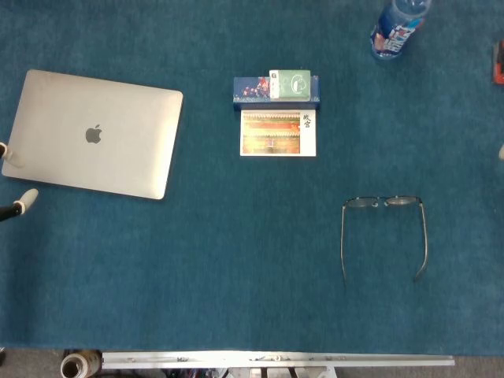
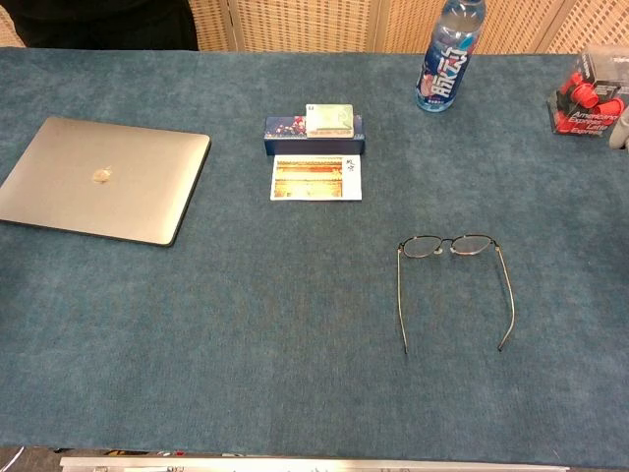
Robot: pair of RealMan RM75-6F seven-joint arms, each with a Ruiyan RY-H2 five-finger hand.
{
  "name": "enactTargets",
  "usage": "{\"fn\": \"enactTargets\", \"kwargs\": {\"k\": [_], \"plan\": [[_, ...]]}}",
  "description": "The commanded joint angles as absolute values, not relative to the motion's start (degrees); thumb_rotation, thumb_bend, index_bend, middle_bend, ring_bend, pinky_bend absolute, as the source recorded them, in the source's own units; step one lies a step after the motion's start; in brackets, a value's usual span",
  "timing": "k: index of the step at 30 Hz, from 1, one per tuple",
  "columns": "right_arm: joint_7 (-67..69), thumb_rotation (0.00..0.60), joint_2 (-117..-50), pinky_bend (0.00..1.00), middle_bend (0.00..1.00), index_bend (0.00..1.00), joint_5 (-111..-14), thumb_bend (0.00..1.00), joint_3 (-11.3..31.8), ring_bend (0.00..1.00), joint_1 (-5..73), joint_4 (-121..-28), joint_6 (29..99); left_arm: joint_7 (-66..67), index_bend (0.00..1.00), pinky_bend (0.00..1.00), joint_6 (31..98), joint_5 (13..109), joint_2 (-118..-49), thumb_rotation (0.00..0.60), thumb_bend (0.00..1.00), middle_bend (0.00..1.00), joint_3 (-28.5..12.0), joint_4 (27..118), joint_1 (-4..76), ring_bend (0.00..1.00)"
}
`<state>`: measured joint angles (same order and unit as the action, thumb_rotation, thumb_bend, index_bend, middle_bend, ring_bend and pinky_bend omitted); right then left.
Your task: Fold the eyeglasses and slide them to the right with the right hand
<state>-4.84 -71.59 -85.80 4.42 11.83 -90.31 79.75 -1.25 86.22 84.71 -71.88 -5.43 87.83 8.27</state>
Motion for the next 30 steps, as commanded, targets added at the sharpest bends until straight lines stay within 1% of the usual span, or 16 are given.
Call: {"fn": "enactTargets", "kwargs": {"k": [1,30], "plan": [[-4.87,0.600,-71.62,0.58,0.56,0.55,-85.73,0.51,4.41,0.41,11.85,-90.25,79.65,-1.26,0.50,0.54,86.18,84.68,-71.90,0.600,0.00,0.48,-5.45,87.81,8.30,0.35],[-4.79,0.600,-71.76,0.58,0.56,0.55,-85.61,0.51,4.45,0.41,11.93,-90.17,79.50,-1.44,0.50,0.54,86.31,84.59,-71.84,0.600,0.00,0.48,-5.55,87.82,8.21,0.35]]}}
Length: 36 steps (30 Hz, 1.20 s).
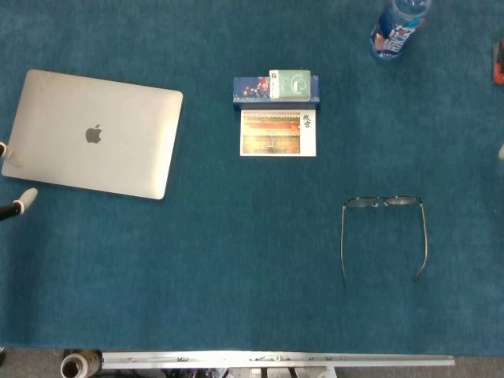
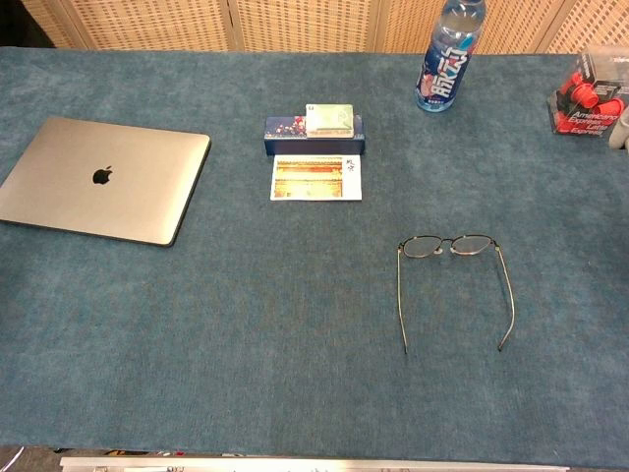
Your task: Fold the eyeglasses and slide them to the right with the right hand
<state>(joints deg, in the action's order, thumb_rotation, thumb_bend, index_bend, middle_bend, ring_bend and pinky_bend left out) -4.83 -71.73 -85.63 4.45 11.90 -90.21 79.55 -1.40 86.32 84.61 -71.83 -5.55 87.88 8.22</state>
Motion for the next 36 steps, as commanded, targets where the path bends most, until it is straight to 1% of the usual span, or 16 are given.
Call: {"fn": "enactTargets", "kwargs": {"k": [1,17,27,33,34,36], "plan": [[-4.73,0.600,-71.80,0.58,0.56,0.55,-85.63,0.51,4.44,0.41,11.98,-90.15,79.42,-1.50,0.50,0.54,86.41,84.65,-71.81,0.600,0.00,0.48,-5.53,87.83,8.17,0.35],[-3.72,0.600,-73.37,0.58,0.56,0.55,-85.34,0.51,4.29,0.41,13.14,-88.53,77.29,-0.79,0.50,0.54,86.88,83.76,-71.75,0.600,0.00,0.48,-5.56,88.08,7.43,0.35],[-4.29,0.600,-73.62,0.58,0.56,0.55,-86.70,0.51,4.53,0.41,12.88,-89.31,79.50,-0.81,0.50,0.54,87.50,84.63,-71.49,0.600,0.00,0.48,-5.39,88.65,7.22,0.35],[-7.14,0.600,-72.04,0.58,0.56,0.55,-87.04,0.51,5.02,0.41,13.27,-91.45,79.72,-0.27,0.50,0.54,87.65,85.30,-70.67,0.600,0.00,0.48,-5.35,89.31,7.34,0.35],[-7.89,0.600,-71.54,0.58,0.56,0.55,-87.00,0.51,4.98,0.41,13.50,-92.06,79.24,0.23,0.50,0.54,87.68,85.40,-70.36,0.600,0.00,0.48,-5.38,89.61,7.38,0.35],[-9.31,0.600,-70.81,0.58,0.56,0.55,-86.79,0.45,4.84,0.41,13.88,-92.76,78.26,0.75,0.50,0.54,87.75,85.54,-69.95,0.600,0.00,0.48,-5.42,90.12,7.41,0.35]]}}
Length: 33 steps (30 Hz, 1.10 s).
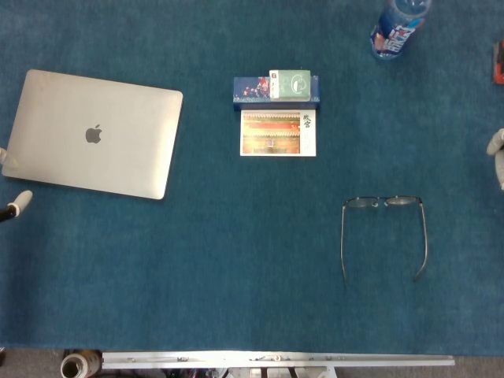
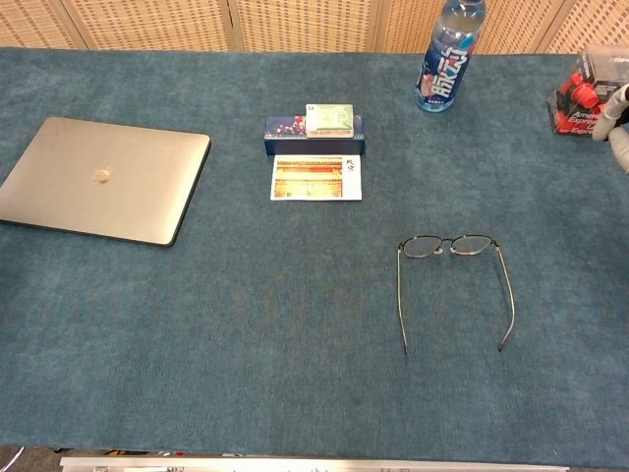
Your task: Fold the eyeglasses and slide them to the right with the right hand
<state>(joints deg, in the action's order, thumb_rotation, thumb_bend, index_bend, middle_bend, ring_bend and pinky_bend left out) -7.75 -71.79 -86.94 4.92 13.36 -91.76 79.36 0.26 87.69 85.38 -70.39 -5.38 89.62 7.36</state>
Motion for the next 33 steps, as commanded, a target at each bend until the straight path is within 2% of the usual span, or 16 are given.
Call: {"fn": "enactTargets", "kwargs": {"k": [1,6,15,19,25,33], "plan": [[-10.27,0.600,-70.41,0.58,0.56,0.55,-86.66,0.43,4.74,0.41,14.16,-93.11,77.57,1.01,0.50,0.54,87.81,85.65,-69.73,0.600,0.00,0.48,-5.42,90.39,7.42,0.35],[-13.01,0.600,-69.37,0.58,0.53,0.54,-86.44,0.33,4.32,0.41,15.23,-94.18,75.25,1.77,0.50,0.54,87.83,85.69,-69.20,0.600,0.00,0.48,-5.33,91.01,7.34,0.35],[-13.45,0.600,-71.24,0.58,0.44,0.38,-88.39,0.21,4.32,0.37,17.13,-92.96,74.32,1.96,0.50,0.54,87.73,85.44,-69.21,0.600,0.00,0.48,-5.05,90.83,7.06,0.35],[-12.77,0.600,-73.24,0.53,0.38,0.32,-89.43,0.17,4.21,0.31,17.57,-91.14,74.86,1.61,0.50,0.54,87.63,85.25,-69.29,0.600,0.00,0.48,-5.09,90.49,7.02,0.35],[-11.71,0.600,-75.69,0.45,0.33,0.31,-90.72,0.13,3.52,0.26,18.27,-88.50,74.64,2.10,0.50,0.54,87.98,85.51,-68.85,0.600,0.00,0.48,-4.98,90.74,6.81,0.35],[-12.12,0.600,-78.40,0.45,0.32,0.31,-91.15,0.06,2.46,0.24,19.19,-86.65,73.09,2.66,0.50,0.54,88.50,85.84,-68.38,0.600,0.00,0.48,-4.70,91.29,6.37,0.35]]}}
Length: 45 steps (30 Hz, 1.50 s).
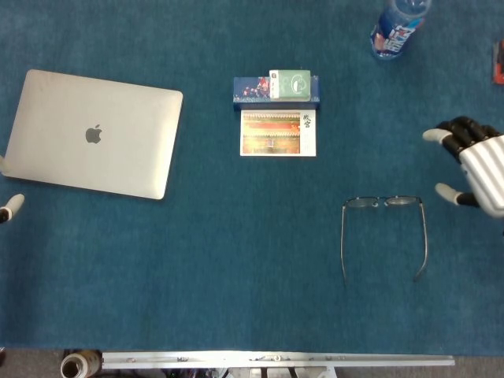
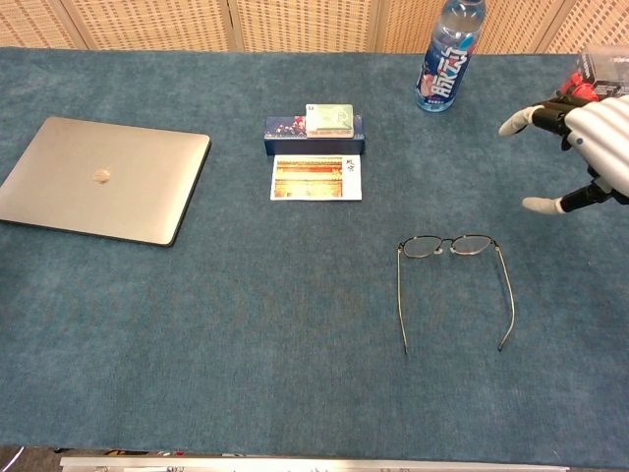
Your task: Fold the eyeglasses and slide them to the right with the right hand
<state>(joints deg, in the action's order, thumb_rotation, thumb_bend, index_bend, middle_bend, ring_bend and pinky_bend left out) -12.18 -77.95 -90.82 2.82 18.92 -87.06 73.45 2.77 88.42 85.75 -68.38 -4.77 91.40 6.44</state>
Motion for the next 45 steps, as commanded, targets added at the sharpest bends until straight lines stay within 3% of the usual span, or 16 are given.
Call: {"fn": "enactTargets", "kwargs": {"k": [1,45], "plan": [[-12.05,0.600,-78.62,0.45,0.32,0.31,-91.29,0.06,2.32,0.24,19.30,-86.38,72.94,2.61,0.50,0.54,88.52,85.85,-68.42,0.600,0.00,0.48,-4.69,91.21,6.35,0.35],[-11.35,0.600,-87.21,0.45,0.32,0.31,-89.75,0.06,0.46,0.24,22.55,-78.00,67.40,1.95,0.50,0.54,88.29,85.66,-67.58,0.600,0.00,0.48,-4.24,90.60,5.51,0.35]]}}
